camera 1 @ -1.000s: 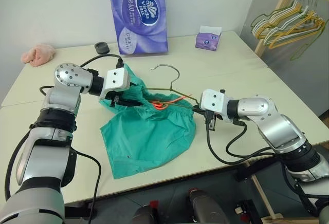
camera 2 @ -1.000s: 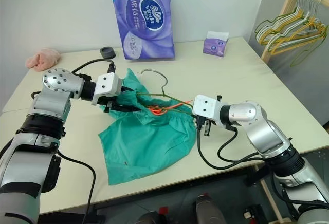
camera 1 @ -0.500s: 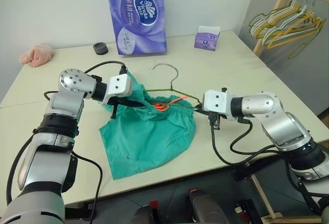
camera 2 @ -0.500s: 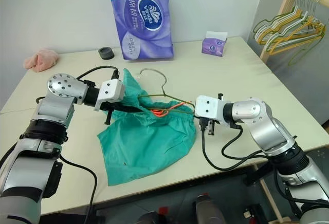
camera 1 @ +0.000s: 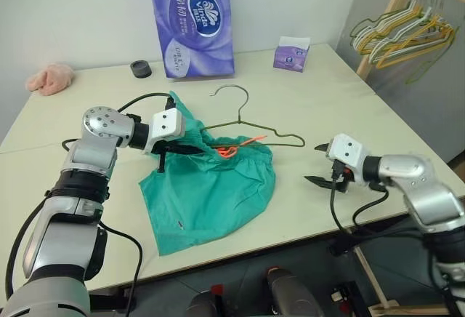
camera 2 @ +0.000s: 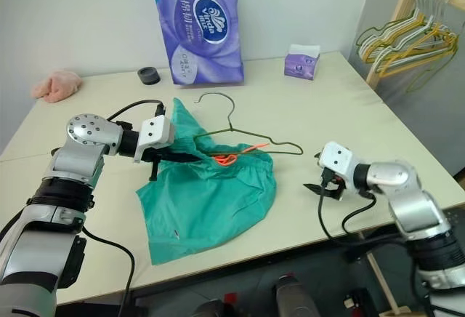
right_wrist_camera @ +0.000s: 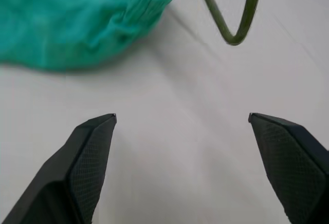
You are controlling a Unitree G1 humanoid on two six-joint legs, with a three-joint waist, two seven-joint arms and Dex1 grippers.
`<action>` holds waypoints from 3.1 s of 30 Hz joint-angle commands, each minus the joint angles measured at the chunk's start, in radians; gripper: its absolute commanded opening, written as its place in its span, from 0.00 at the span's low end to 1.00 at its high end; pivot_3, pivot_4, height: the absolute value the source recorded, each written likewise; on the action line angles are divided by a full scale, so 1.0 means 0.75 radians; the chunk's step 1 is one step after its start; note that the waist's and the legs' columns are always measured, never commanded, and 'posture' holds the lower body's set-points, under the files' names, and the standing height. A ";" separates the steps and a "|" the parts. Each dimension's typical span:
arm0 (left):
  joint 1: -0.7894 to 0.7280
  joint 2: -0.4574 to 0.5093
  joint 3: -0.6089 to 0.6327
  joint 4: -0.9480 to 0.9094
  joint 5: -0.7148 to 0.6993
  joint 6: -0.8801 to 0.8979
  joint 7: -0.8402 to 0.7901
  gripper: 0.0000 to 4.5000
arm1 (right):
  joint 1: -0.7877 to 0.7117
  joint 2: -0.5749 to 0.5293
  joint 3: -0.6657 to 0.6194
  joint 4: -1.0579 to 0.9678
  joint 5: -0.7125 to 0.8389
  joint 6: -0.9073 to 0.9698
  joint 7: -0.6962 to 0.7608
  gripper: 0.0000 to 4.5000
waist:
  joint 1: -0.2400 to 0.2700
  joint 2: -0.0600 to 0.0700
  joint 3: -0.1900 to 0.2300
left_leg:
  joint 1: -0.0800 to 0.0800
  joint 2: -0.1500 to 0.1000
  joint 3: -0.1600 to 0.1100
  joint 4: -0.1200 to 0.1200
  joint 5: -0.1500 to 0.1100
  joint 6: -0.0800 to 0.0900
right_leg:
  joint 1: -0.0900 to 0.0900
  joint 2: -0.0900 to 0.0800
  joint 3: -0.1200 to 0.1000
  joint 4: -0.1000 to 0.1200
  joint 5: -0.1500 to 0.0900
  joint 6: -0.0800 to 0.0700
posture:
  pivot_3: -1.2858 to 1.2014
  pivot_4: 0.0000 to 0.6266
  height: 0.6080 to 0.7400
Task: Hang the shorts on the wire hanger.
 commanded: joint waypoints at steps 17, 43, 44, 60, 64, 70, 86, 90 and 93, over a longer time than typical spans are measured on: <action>0.012 0.019 0.058 -0.098 -0.047 0.039 0.053 0.00 | -0.027 0.487 0.038 -0.124 0.170 0.467 -0.519 0.99 | 0.015 0.001 -0.004 | -0.003 -0.004 -0.001 0.003 0.000 0.000 | -0.001 -0.003 0.000 0.000 0.000 0.000 | 0.43 0.12 1.00; 0.056 0.064 0.129 -0.160 -0.110 0.138 0.090 0.00 | -0.104 0.371 0.000 0.112 0.054 0.182 -0.597 0.00 | 0.007 0.001 -0.006 | -0.008 -0.004 -0.001 0.004 0.000 0.000 | -0.006 -0.003 -0.001 0.001 0.000 0.000 | 0.43 0.13 1.00; 0.059 0.071 0.136 -0.177 -0.131 0.174 0.082 0.00 | -0.105 0.354 -0.017 0.112 0.061 0.180 -0.592 0.00 | 0.006 0.001 -0.006 | -0.008 -0.004 -0.001 0.004 0.000 0.000 | -0.006 -0.003 -0.001 0.001 0.000 0.000 | 0.43 0.13 1.00; 0.115 0.270 0.086 -0.213 -0.110 0.267 -0.049 0.00 | -0.101 0.195 -0.160 0.047 0.162 0.202 -0.577 0.00 | 0.009 0.001 -0.006 | -0.009 -0.004 -0.001 0.005 0.000 0.000 | -0.006 -0.002 -0.001 0.000 0.000 0.000 | 0.43 0.14 1.00; 0.096 0.249 0.095 -0.180 -0.112 0.249 -0.007 0.00 | -0.094 0.191 -0.153 0.031 0.167 0.205 -0.577 0.00 | 0.008 0.001 -0.006 | -0.009 -0.003 -0.001 0.005 0.000 0.000 | -0.006 -0.002 -0.001 0.001 0.000 0.000 | 0.43 0.14 1.00; 0.109 0.231 0.103 -0.201 -0.149 0.285 0.020 0.00 | -0.083 0.190 -0.152 0.018 0.171 0.212 -0.579 0.00 | 0.007 0.001 -0.006 | -0.009 -0.003 -0.001 0.005 0.000 0.000 | -0.006 -0.002 -0.001 0.001 0.000 0.000 | 0.43 0.14 1.00; 0.182 0.289 0.105 -0.256 -0.142 0.324 0.024 0.00 | -0.073 0.166 -0.200 0.033 0.189 0.204 -0.597 0.00 | 0.007 0.001 -0.006 | -0.009 -0.003 -0.001 0.005 0.000 0.000 | -0.006 -0.002 -0.001 0.001 0.000 0.000 | 0.43 0.15 1.00; 0.192 0.305 0.095 -0.244 -0.116 0.305 0.039 0.00 | -0.056 0.156 -0.223 0.015 0.196 0.204 -0.605 0.00 | 0.007 0.001 -0.006 | -0.009 -0.003 -0.001 0.004 0.000 0.000 | -0.006 -0.002 -0.001 0.001 0.000 0.000 | 0.43 0.15 1.00; 0.196 0.317 0.086 -0.226 -0.088 0.276 0.063 0.00 | -0.046 0.147 -0.243 0.001 0.199 0.194 -0.610 0.00 | 0.006 0.001 -0.006 | -0.009 -0.003 -0.001 0.004 0.000 0.000 | -0.006 -0.002 -0.001 0.001 0.000 0.000 | 0.43 0.15 1.00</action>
